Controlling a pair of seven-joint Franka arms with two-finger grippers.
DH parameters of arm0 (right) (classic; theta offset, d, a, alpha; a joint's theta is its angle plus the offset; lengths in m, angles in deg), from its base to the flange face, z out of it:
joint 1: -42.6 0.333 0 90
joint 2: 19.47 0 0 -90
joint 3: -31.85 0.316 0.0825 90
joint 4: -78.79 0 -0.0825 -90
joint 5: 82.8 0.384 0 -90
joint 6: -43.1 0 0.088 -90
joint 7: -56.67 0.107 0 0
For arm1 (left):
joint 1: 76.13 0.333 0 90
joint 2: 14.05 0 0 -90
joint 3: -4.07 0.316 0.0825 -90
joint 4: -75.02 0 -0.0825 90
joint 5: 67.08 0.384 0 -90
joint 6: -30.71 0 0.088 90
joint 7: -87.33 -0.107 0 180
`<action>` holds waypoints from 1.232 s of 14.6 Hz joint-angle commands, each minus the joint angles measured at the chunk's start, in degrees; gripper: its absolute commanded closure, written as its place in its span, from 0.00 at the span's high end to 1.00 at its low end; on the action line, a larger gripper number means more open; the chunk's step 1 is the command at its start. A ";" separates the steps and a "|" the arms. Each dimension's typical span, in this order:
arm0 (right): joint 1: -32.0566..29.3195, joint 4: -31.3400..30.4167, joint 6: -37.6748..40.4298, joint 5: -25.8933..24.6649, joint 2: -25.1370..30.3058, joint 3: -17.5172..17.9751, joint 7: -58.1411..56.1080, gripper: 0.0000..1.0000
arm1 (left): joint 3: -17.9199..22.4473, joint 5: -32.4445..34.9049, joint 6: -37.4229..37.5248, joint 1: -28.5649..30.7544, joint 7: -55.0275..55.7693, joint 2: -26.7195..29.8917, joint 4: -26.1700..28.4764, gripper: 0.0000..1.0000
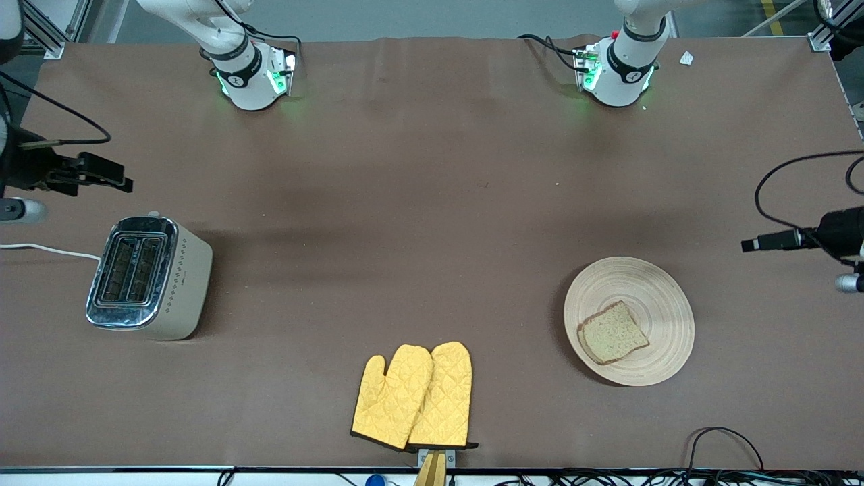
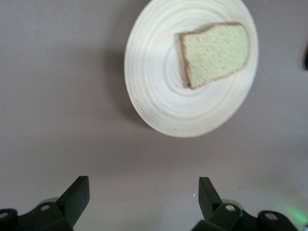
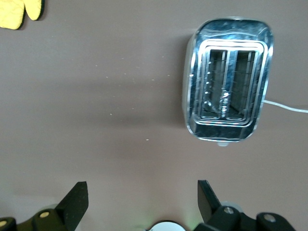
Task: Move plate and put bread in toaster
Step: 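Move the left gripper to the wooden plate rim while the right gripper approaches the toaster, then grip the plate rim with the left gripper and slide it toward the table middle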
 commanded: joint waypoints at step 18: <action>3.90 -3.06 -7.11 2.91 -2.18 -0.13 5.24 0.99 | -0.59 -34.78 -12.35 4.52 -24.35 -27.13 -2.83 0.44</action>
